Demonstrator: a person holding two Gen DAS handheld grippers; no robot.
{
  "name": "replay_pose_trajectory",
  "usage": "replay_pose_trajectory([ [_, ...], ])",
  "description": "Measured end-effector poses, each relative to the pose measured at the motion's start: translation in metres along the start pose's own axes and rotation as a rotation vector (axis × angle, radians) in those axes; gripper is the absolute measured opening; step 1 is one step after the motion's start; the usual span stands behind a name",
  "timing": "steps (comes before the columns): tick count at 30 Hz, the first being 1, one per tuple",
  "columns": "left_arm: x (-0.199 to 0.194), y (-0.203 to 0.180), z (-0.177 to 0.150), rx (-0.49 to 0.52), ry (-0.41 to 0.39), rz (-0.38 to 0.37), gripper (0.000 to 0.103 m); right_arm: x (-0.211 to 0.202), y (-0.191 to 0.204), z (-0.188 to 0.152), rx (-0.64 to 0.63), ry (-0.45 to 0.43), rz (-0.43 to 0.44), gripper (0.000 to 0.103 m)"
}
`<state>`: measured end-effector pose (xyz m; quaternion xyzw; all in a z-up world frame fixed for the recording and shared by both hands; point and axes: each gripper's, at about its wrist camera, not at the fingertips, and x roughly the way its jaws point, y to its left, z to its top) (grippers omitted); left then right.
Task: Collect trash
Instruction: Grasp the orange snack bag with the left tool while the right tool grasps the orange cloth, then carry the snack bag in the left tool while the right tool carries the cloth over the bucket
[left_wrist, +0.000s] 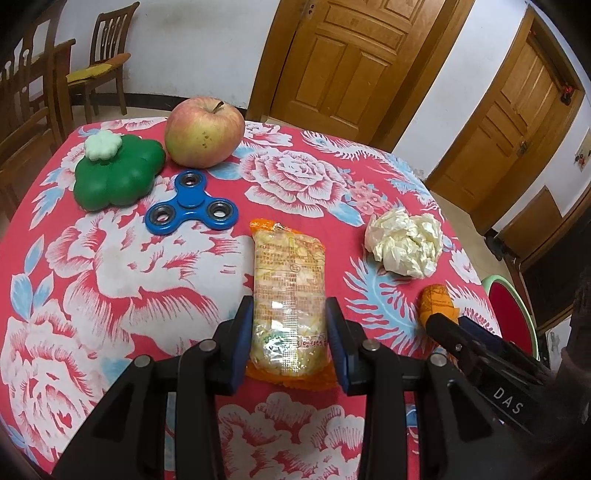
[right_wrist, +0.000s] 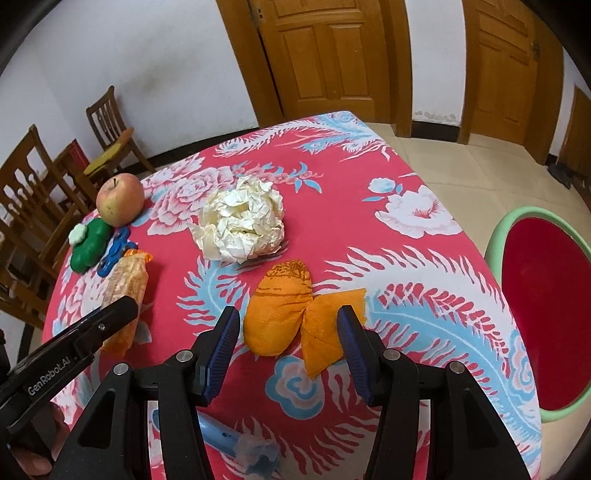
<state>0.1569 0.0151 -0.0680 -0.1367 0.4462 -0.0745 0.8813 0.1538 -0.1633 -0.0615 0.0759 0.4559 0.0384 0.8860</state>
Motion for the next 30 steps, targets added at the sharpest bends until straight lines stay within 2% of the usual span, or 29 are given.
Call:
replay_pose_trajectory([
  [2, 0.0, -0.001, 0.0, 0.001, 0.001, 0.001, 0.038, 0.0, 0.0, 0.0, -0.006, -0.002, -0.003, 0.055],
  [15, -0.01, -0.009, -0.001, 0.02, -0.013, -0.005, 0.038, -0.005, -0.007, -0.001, 0.002, 0.001, 0.017, 0.034],
  [30, -0.032, -0.029, -0.006, 0.061, -0.037, -0.018, 0.038, -0.043, -0.016, -0.005, 0.018, -0.075, 0.029, 0.033],
])
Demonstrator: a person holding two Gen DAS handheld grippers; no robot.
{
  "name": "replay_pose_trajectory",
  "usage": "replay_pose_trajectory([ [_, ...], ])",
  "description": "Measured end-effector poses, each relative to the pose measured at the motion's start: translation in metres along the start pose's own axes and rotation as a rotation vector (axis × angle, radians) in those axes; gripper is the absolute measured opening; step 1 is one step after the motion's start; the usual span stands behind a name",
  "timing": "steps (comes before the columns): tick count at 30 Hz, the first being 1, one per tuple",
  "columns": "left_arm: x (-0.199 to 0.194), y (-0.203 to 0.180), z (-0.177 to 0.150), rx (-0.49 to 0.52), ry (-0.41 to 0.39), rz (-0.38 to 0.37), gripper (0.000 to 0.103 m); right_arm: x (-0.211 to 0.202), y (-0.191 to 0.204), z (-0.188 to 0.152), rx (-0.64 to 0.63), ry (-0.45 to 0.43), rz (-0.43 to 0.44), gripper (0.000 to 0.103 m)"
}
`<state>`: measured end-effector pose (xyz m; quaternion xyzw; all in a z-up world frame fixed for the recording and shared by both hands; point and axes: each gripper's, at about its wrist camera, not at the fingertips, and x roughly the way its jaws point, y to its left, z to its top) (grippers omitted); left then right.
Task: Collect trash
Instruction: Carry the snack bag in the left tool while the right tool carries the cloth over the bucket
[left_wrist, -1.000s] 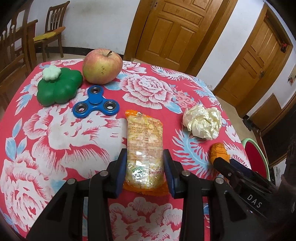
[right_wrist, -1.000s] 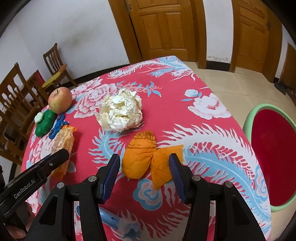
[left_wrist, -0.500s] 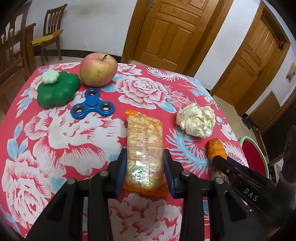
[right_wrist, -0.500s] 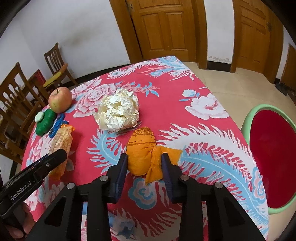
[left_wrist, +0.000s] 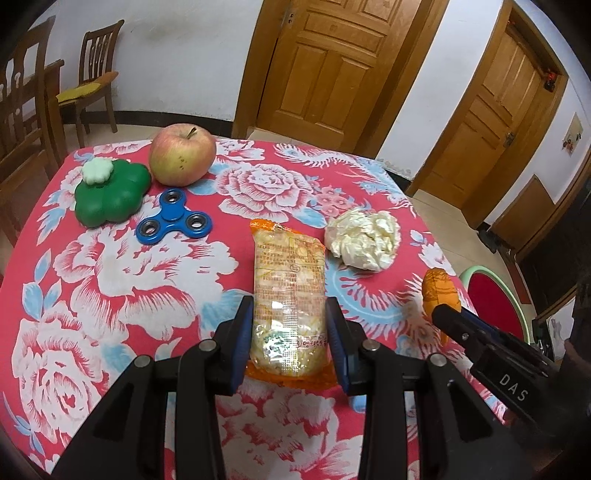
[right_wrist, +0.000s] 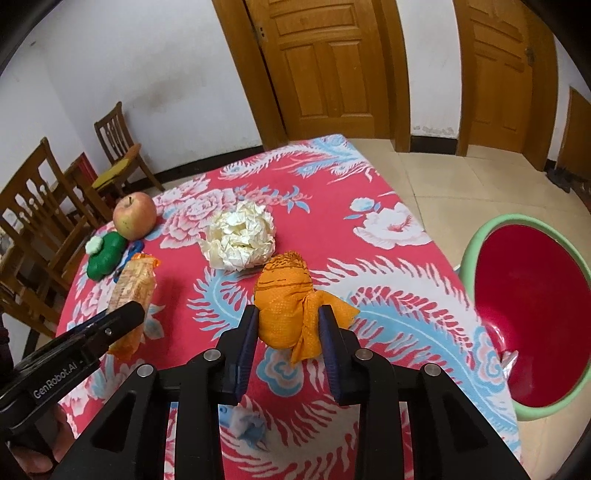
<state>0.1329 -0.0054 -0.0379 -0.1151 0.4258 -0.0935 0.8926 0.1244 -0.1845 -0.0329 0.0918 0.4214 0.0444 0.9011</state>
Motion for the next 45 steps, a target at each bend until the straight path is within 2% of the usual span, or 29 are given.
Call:
replay_pose_trajectory([
  [15, -0.023, -0.042, -0.008, 0.073, -0.013, -0.06, 0.038, -0.053, -0.03, -0.008, 0.065, -0.088, -0.014, 0.033],
  [27, -0.025, -0.091, -0.014, 0.154, 0.019, -0.13, 0.038, -0.088, -0.073, -0.017, 0.152, -0.156, -0.055, 0.033],
  [36, -0.016, -0.131, -0.02, 0.228, 0.054, -0.165, 0.038, -0.099, -0.108, -0.024, 0.232, -0.18, -0.08, 0.033],
  [45, 0.001, -0.163, -0.025, 0.288, 0.092, -0.194, 0.038, -0.096, -0.143, -0.031, 0.313, -0.168, -0.102, 0.033],
])
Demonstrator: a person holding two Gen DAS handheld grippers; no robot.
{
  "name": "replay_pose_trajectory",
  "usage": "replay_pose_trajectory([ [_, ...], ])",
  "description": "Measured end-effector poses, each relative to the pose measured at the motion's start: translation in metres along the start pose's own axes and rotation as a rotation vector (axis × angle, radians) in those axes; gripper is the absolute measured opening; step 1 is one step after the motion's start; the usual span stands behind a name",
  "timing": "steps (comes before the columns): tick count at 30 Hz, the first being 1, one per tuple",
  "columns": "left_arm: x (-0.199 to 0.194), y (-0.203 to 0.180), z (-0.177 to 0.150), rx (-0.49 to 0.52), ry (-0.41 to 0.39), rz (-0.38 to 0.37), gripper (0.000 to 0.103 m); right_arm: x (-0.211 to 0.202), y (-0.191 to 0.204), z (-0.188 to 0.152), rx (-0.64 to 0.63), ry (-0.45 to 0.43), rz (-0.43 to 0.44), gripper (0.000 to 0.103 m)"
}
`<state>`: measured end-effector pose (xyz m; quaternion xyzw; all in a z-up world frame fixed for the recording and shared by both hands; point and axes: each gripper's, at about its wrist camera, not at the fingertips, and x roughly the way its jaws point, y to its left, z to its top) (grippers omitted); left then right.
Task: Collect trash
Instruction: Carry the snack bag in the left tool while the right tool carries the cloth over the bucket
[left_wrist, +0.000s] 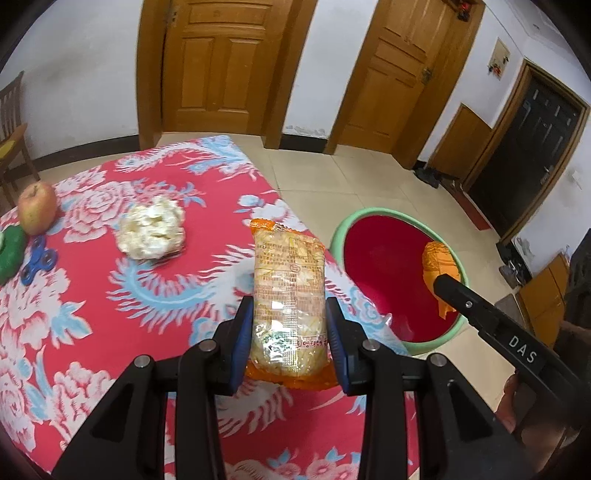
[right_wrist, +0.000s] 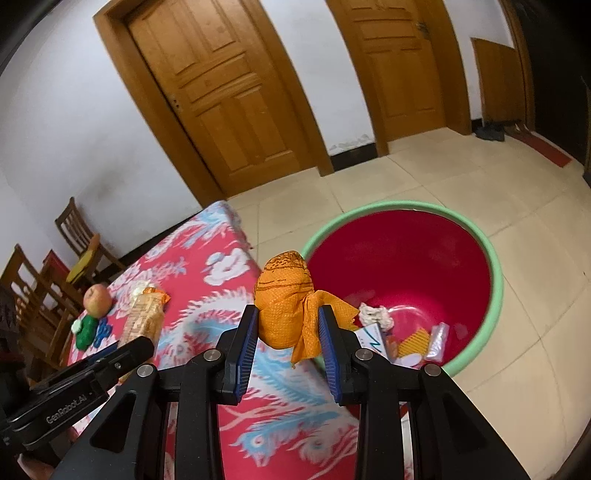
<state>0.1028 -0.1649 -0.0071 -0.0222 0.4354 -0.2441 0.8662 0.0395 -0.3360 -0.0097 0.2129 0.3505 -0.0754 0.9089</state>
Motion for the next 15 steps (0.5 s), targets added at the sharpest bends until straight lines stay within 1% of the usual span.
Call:
replay_pose_trajectory([
  [9, 0.029, -0.03, 0.003, 0.064, 0.046, -0.039, 0.038, 0.012, -0.039, 0.003, 0.081, 0.024, -0.032, 0.033],
  [15, 0.051, -0.048, 0.008, 0.098, 0.076, -0.059, 0.038, 0.021, -0.06, 0.006, 0.122, 0.04, -0.057, 0.036],
])
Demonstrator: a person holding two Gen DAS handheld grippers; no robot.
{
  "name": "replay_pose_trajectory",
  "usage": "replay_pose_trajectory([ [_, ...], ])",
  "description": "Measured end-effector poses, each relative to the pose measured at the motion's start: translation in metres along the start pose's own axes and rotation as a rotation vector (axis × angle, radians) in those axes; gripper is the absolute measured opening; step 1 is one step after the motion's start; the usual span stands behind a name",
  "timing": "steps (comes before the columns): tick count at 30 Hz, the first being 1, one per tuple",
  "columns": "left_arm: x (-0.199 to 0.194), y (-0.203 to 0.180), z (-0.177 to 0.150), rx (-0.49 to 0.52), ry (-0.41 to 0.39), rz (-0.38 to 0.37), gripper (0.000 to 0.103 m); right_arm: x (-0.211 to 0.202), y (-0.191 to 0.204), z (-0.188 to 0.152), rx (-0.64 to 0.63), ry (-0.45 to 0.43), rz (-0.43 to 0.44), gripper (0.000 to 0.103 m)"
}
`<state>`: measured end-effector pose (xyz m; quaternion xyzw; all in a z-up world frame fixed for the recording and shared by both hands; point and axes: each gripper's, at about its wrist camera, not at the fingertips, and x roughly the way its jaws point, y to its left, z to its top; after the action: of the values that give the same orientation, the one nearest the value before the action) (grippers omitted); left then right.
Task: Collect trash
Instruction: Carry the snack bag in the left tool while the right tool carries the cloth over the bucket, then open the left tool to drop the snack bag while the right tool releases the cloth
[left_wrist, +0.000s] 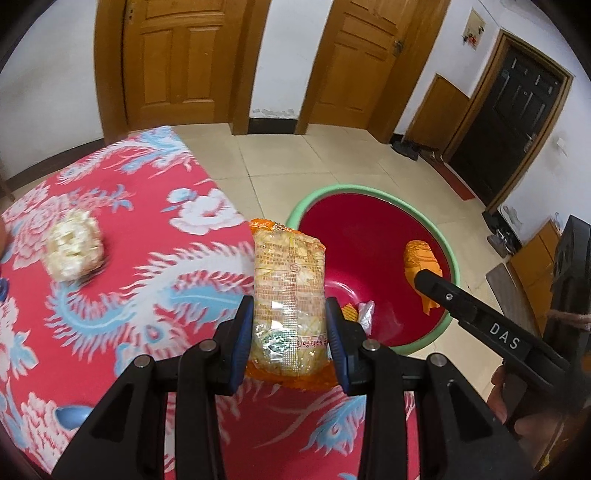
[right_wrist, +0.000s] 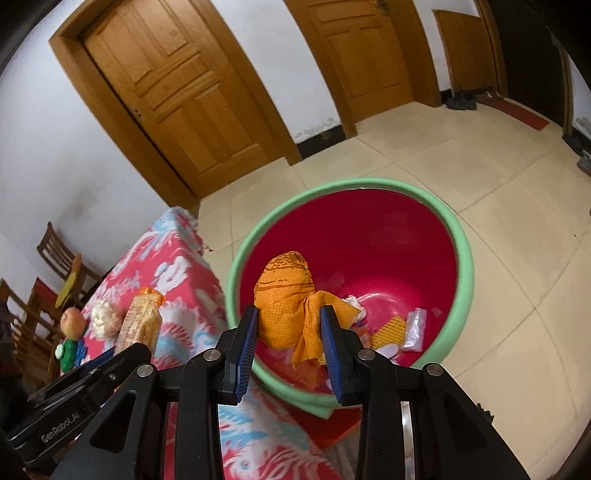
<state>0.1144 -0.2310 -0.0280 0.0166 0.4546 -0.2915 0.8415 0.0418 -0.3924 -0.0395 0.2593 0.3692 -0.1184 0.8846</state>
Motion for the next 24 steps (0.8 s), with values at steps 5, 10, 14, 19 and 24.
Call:
replay_pose_trajectory([
  [5, 0.018, -0.011, 0.007, 0.022, 0.023, -0.018, 0.038, 0.005, -0.01, 0.004, 0.025, 0.006, -0.017, 0.038],
  [10, 0.032, -0.021, 0.014, 0.044, 0.035, -0.029, 0.038, 0.01, -0.02, 0.01, 0.038, 0.004, -0.029, 0.039],
  [14, 0.041, -0.027, 0.017, 0.06, 0.043, -0.036, 0.038, 0.013, -0.029, 0.014, 0.049, 0.003, -0.038, 0.042],
  [19, 0.05, -0.034, 0.018, 0.07, 0.056, -0.047, 0.038, 0.012, -0.039, 0.018, 0.074, -0.007, -0.037, 0.043],
  [24, 0.054, -0.036, 0.019, 0.068, 0.056, -0.063, 0.038, 0.009, -0.045, 0.021, 0.087, -0.014, -0.037, 0.048],
])
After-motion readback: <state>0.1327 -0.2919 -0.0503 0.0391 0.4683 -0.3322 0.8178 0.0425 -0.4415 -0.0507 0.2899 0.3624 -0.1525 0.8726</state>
